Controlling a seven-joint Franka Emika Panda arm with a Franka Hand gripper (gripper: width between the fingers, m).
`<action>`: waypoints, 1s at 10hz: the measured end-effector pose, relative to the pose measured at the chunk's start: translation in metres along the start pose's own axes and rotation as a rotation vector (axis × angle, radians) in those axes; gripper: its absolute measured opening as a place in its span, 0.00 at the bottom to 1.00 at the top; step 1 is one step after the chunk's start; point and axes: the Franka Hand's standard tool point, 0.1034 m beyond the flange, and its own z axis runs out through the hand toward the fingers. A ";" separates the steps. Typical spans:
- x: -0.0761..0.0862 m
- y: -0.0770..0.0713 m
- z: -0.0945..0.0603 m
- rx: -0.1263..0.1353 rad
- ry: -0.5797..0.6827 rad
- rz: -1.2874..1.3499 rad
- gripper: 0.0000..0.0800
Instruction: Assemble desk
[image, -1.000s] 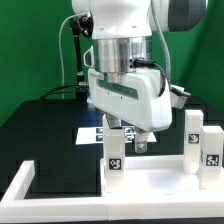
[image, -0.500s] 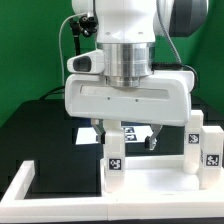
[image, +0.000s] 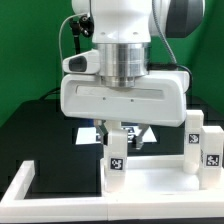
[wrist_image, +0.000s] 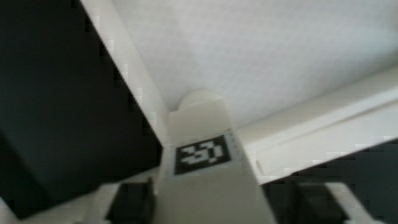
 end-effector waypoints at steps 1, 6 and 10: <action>-0.001 -0.001 0.000 0.001 -0.002 0.040 0.37; 0.001 -0.007 0.001 0.039 -0.025 0.681 0.37; 0.005 -0.011 0.001 0.096 -0.050 1.278 0.37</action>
Offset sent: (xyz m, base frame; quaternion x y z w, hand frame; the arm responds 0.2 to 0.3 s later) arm 0.0015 -0.0025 0.0035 -0.0697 0.0513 0.2481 0.9649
